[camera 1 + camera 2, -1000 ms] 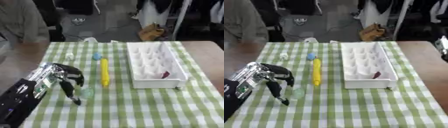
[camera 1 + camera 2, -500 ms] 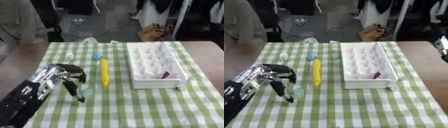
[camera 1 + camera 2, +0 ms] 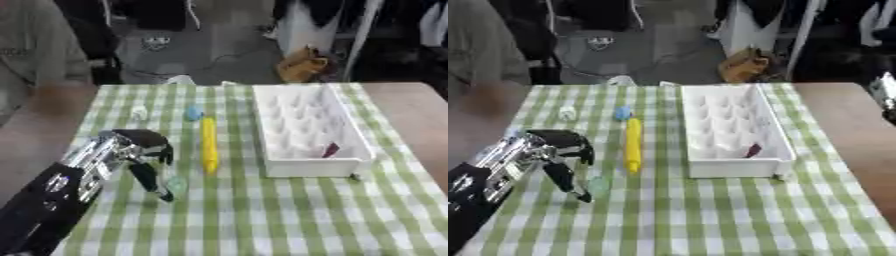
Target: Pick up objects on the table and place them in the box.
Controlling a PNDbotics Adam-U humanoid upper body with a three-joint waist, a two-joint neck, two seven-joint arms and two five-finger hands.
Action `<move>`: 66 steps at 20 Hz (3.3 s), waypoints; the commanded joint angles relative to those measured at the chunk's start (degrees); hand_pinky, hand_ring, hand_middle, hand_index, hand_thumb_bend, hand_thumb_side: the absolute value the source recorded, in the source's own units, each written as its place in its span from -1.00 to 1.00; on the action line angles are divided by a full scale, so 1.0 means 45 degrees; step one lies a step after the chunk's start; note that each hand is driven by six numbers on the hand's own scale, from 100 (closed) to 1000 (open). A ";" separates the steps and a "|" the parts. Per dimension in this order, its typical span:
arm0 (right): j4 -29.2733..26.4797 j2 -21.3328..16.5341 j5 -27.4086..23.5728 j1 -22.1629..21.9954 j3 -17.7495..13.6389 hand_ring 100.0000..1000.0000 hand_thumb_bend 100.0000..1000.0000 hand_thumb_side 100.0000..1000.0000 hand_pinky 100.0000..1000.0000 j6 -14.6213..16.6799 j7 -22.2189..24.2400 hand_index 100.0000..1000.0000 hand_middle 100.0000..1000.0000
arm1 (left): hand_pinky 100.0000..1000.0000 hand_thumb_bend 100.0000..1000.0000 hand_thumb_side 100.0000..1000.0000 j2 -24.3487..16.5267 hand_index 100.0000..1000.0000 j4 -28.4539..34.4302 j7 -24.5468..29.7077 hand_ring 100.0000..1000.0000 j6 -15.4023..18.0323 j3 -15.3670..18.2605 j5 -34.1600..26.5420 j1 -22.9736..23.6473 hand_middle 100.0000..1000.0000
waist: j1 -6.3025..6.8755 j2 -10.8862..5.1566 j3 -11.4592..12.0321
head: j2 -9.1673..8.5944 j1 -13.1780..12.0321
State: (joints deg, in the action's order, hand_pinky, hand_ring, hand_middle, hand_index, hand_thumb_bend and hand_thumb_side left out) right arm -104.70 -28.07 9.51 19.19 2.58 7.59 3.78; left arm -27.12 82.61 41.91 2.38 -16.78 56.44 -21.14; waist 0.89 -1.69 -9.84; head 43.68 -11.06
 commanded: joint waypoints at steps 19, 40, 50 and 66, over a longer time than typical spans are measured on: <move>-0.0160 -0.0332 -0.0005 0.0238 -0.0018 0.51 -0.63 0.00 0.43 0.0010 0.0024 0.88 0.52 | 0.41 0.37 -0.18 0.0330 0.44 -0.0536 -0.0416 0.46 -0.0071 -0.0161 -0.0011 -0.0354 0.13 | -0.0175 0.0031 -0.0003 | -0.0139 0.0076; -0.0168 -0.0314 -0.0028 0.0233 -0.0004 0.51 -0.63 0.00 0.43 0.0010 0.0043 0.88 0.52 | 0.38 0.28 -0.25 0.0696 0.42 -0.1163 -0.1272 0.42 -0.0246 -0.0133 0.0397 -0.0471 0.08 | -0.0181 0.0045 -0.0026 | -0.0203 0.0084; -0.0173 -0.0302 -0.0033 0.0234 -0.0003 0.51 -0.63 0.00 0.43 0.0005 0.0036 0.88 0.52 | 0.38 0.11 -0.44 0.0927 0.40 -0.1458 -0.1532 0.42 -0.0269 -0.0204 0.0675 -0.0585 0.07 | -0.0182 0.0040 -0.0067 | -0.0232 0.0097; -0.0159 -0.0289 -0.0033 0.0215 -0.0012 0.51 -0.63 0.00 0.43 0.0007 0.0032 0.88 0.52 | 0.35 -0.52 -0.92 0.1036 0.22 -0.1862 -0.1652 0.31 -0.0312 -0.0216 0.0628 -0.0601 -0.19 | -0.0180 0.0038 -0.0079 | -0.0244 0.0124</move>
State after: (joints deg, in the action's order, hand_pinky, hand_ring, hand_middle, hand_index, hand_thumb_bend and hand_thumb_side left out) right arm -104.70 -28.07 9.51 19.20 2.87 7.55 3.84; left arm -21.59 74.19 34.31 1.04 -18.10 59.25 -23.02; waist 0.89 -1.69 -10.20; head 43.22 -10.55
